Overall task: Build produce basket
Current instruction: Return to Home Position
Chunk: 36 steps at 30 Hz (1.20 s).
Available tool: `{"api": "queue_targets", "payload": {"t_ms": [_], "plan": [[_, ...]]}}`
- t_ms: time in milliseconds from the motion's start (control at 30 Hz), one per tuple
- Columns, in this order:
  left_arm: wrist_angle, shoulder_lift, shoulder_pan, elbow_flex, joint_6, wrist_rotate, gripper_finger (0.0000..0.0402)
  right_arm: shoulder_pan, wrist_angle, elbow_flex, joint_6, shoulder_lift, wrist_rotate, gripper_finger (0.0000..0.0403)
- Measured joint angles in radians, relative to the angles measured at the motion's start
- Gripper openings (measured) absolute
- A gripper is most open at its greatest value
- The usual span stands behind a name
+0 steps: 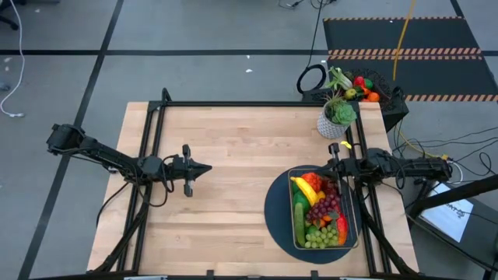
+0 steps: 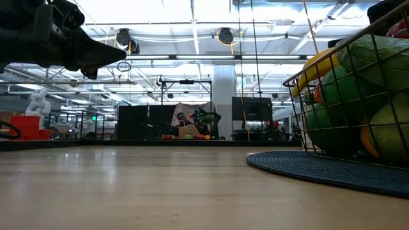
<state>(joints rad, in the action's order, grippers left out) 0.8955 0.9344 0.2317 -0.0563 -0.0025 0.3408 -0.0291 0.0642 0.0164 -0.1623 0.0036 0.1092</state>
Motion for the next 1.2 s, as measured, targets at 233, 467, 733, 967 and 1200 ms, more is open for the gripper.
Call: {"api": "queue_targets", "payload": {"t_ms": [233, 467, 733, 967, 1200], "plan": [[0.000, 0.000, 0.000, 0.000, 0.038, 0.001, 0.0008, 0.011, -0.023, -0.001, 0.049, 0.004, -0.008, 0.0000], [0.000, -0.008, 0.000, 0.008, 0.046, 0.012, 0.0013, 0.011, -0.031, -0.001, 0.053, 0.004, -0.077, 0.0000], [-0.099, -0.114, 0.000, 0.047, 0.049, 0.032, 0.0007, 0.011, -0.040, -0.001, 0.107, 0.009, -0.083, 0.0000], [-0.189, -0.243, -0.001, 0.047, 0.115, -0.021, 0.0005, 0.010, -0.029, -0.001, 0.152, 0.011, -0.082, 0.0000], [-0.345, -0.446, -0.055, 0.047, 0.185, -0.158, 0.0003, 0.010, -0.016, -0.001, 0.150, 0.011, -0.081, 0.0000]]}}
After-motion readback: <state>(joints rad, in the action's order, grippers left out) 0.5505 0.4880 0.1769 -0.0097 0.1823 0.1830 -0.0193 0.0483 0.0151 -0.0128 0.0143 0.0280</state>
